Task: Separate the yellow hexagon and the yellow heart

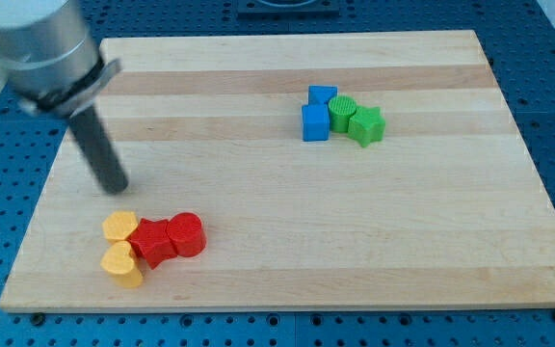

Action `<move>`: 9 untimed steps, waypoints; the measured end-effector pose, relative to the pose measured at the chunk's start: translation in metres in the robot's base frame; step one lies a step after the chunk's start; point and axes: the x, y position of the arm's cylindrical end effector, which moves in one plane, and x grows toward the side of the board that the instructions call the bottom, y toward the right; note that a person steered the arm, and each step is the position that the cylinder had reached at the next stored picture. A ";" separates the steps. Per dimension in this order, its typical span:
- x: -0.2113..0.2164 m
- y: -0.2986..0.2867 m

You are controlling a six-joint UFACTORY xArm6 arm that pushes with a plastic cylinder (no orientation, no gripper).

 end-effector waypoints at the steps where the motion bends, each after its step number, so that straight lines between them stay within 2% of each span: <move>1: 0.016 0.000; 4: -0.004 -0.004; 5: -0.039 -0.006; 6: -0.038 -0.010; 7: 0.000 -0.059; 9: 0.020 -0.057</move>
